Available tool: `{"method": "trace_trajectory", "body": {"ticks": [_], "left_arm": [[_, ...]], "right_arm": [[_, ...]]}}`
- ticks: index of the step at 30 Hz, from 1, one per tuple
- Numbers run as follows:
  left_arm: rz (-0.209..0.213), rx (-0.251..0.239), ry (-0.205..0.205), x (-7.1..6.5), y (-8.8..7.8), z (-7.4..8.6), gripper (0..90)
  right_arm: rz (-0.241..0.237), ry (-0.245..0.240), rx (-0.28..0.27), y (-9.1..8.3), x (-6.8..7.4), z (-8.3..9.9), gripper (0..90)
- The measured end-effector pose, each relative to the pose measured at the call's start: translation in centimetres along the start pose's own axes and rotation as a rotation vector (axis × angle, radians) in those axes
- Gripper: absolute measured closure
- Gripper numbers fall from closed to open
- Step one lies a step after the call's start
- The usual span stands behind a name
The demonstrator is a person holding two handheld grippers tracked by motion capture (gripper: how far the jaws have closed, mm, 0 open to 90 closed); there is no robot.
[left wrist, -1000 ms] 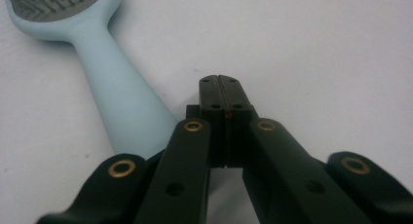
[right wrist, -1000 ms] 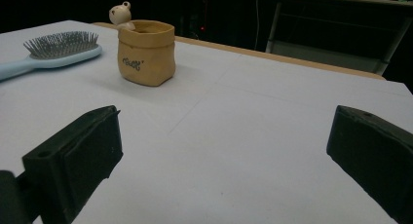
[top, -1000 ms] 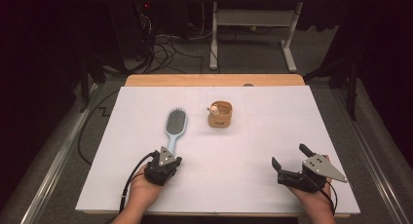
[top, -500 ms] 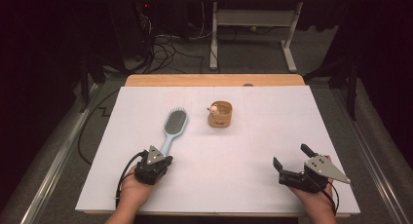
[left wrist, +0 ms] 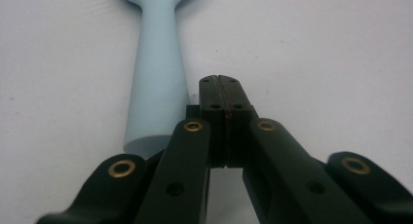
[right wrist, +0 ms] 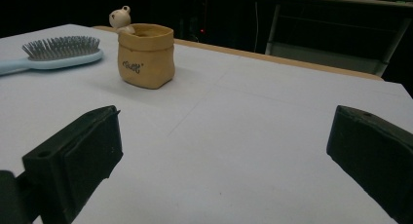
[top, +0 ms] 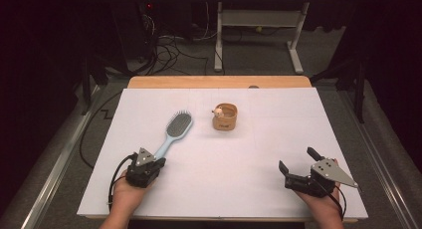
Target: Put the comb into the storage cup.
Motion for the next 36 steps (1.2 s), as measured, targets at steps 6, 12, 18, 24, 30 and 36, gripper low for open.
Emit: {"method": "trace_trajectory", "body": {"ticks": [6, 12, 18, 24, 30, 36], "left_arm": [[-0.002, -0.004, -0.006, 0.3, -0.2, 0.1, 90.0], [-0.009, -0.007, -0.018, 0.9, -0.4, 0.3, 90.0], [-0.003, -0.019, -0.024, 1.1, -0.7, 0.4, 90.0], [0.016, -0.057, -0.023, 1.2, -1.1, 0.2, 87.9], [0.03, -0.095, -0.024, 1.3, -1.6, -0.1, 83.7], [0.057, -0.122, -0.037, 1.5, -2.0, -0.2, 75.8]], "right_arm": [[0.001, 0.004, -0.002, 0.0, -0.1, 0.0, 0.2], [0.002, 0.004, -0.003, -0.1, -0.1, 0.0, 0.2], [0.001, 0.003, -0.002, 0.0, -0.1, 0.0, 0.2], [0.002, 0.002, -0.006, -0.1, -0.1, -0.1, 0.2], [0.001, 0.002, -0.005, -0.1, 0.0, -0.1, 0.2], [0.004, 0.004, -0.007, -0.1, -0.2, -0.1, 0.2]]}}
Point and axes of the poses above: each handheld gripper's, and its own axes: y roughly forward along the jaws, z roughly out of its underside, x roughly to its left, the point moved 8 cm from there along y, roughly forward along the jaws, and after that the axes turned 10 degrees about x, right-handed, at the moved point
